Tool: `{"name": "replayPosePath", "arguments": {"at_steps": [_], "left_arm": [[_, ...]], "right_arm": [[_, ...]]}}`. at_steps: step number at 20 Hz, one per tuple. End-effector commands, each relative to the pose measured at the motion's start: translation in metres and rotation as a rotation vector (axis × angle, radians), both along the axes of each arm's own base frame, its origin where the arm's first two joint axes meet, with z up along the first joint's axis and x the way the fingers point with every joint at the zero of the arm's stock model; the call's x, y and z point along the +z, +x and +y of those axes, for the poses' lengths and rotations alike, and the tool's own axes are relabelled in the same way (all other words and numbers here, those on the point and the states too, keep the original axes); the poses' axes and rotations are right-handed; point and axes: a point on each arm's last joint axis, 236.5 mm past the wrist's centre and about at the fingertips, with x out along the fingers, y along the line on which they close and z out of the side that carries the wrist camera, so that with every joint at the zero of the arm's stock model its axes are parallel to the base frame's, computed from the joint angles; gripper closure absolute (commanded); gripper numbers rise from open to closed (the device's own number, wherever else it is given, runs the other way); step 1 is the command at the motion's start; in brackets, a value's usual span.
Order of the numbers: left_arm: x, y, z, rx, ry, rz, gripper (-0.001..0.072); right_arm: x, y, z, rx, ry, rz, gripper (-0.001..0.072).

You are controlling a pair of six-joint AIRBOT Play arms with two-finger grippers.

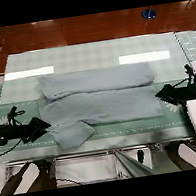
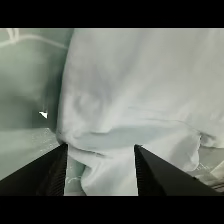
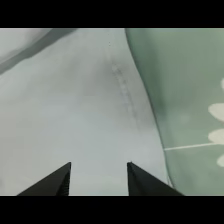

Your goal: Fold the shirts.

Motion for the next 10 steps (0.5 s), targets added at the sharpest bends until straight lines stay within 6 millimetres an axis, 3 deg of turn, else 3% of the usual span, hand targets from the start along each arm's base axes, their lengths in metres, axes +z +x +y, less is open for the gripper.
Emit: {"name": "replayPosePath", "arguments": {"at_steps": [1,9,10], "left_arm": [[-0.006,-0.015,-0.016,-0.016,-0.029,0.044,0.02],[-0.015,-0.015,-0.036,-0.052,-0.009,0.052,0.0204],[-0.018,-0.016,-0.041,-0.052,-0.012,0.046,0.0252]], "right_arm": [[0.0,-0.002,0.007,-0.008,0.029,-0.013,0.0307],[0.002,-0.001,0.01,-0.015,0.043,-0.018,0.0308],[0.002,0.001,0.008,-0.021,0.04,-0.024,0.0308]]}}
